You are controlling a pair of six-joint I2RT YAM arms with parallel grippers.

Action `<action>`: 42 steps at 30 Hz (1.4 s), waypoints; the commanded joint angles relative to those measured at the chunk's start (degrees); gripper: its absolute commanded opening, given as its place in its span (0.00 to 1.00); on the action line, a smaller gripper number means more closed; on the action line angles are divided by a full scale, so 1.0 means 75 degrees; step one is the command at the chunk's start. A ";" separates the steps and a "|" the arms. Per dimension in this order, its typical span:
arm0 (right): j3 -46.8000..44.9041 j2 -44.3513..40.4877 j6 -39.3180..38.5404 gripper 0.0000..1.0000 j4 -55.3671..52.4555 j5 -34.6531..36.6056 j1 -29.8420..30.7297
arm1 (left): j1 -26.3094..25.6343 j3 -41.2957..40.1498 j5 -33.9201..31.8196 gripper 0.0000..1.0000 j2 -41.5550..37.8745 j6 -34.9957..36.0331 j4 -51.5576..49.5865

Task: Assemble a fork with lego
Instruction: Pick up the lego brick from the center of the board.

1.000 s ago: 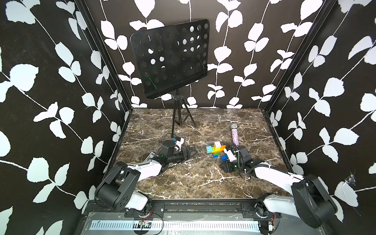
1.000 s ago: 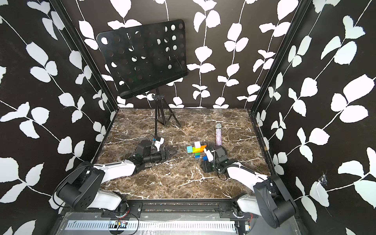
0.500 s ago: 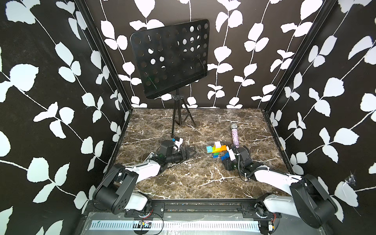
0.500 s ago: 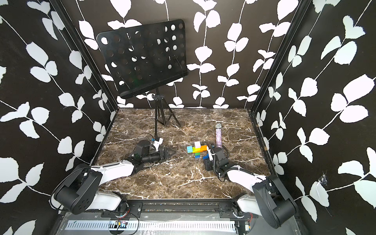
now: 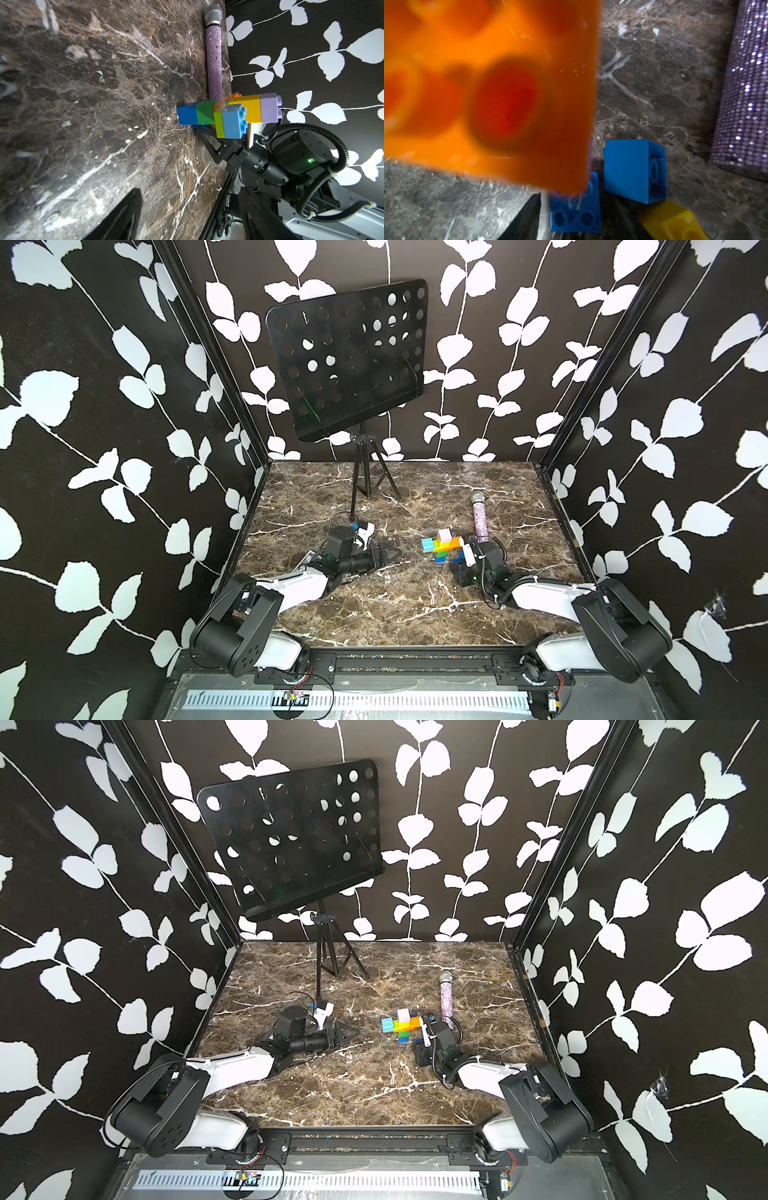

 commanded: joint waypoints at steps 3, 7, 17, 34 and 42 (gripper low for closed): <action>0.0061 0.0190 -0.0312 0.46 0.0217 0.0072 0.0048 | 0.0110 -0.0101 0.0106 0.75 -0.0133 0.0143 -0.0131; 0.0071 -0.0002 -0.0520 0.42 -0.0151 -0.0164 0.0048 | 0.0126 -0.0035 0.0028 0.75 -0.0246 0.0182 -0.0367; -0.0123 -0.0680 -0.0746 0.25 -0.0264 -0.0495 0.0051 | 0.0112 0.0074 0.0092 0.74 0.0121 -0.0685 0.0667; 0.1468 -0.2559 -0.1328 0.22 -0.4230 -0.2476 -0.0046 | -0.0075 0.1066 0.0151 0.74 0.0307 -0.0363 -0.0190; 0.3499 -0.2466 -0.4282 0.25 -0.7497 -0.2817 -0.0075 | 0.0200 0.1849 0.0617 0.74 0.0184 0.0223 -0.1284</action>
